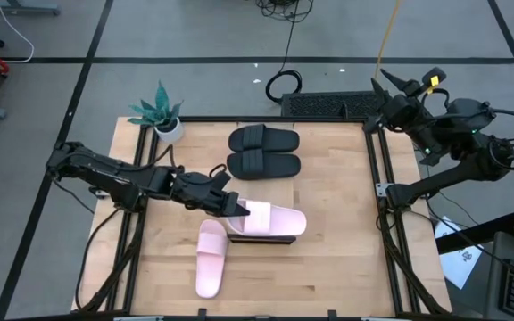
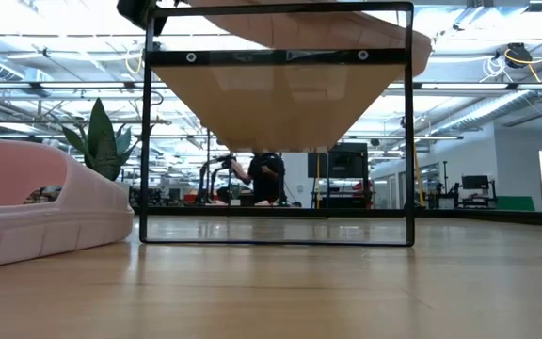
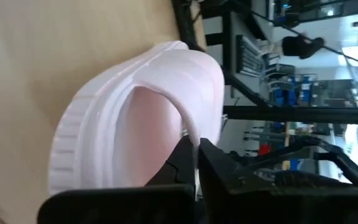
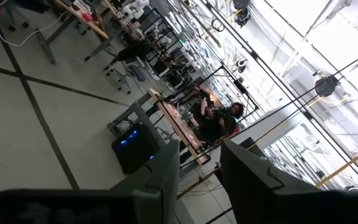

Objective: Pick and place slides into the shelf
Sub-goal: Put the top white slides on the shelf

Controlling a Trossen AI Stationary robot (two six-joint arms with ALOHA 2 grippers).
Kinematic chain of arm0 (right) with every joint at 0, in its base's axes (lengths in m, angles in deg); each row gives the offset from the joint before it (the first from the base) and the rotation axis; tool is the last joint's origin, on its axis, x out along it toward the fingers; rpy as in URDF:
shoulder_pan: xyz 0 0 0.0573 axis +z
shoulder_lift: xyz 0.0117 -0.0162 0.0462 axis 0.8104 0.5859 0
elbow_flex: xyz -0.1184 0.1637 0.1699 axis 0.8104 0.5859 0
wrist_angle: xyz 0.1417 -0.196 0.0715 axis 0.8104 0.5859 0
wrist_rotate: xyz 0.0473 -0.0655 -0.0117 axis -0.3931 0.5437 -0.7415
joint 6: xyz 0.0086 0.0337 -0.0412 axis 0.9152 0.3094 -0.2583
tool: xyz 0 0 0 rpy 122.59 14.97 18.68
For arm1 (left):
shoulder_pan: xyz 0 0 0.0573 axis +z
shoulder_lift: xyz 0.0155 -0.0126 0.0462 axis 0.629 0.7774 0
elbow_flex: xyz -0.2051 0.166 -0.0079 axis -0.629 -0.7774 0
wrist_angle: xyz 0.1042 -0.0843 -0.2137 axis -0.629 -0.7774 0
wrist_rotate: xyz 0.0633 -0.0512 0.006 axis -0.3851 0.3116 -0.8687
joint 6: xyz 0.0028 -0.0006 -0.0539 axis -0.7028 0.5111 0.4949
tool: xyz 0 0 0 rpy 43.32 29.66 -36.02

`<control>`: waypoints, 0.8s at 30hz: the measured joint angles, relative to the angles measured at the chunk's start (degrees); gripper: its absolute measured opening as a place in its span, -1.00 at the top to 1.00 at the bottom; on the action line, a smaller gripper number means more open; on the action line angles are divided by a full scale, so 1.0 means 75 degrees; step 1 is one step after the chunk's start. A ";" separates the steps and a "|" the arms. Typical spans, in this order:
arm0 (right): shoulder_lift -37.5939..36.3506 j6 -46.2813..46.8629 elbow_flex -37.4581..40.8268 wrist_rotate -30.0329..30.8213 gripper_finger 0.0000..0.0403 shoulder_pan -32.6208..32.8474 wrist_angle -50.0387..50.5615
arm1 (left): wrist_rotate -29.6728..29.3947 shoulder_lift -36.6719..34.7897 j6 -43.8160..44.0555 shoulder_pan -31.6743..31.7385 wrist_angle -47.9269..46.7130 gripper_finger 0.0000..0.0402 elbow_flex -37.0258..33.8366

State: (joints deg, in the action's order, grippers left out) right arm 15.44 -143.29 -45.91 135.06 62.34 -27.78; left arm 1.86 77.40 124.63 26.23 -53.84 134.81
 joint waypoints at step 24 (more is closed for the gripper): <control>0.0003 0.0190 0.0000 -0.0006 0.46 0.0000 0.0229 | 0.1204 0.0007 -0.0762 0.0868 -0.0807 1.00 0.0003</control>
State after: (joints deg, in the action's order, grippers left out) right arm 15.46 -141.86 -45.91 135.02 62.34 -26.06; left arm 10.90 77.45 118.91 32.74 -59.89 134.83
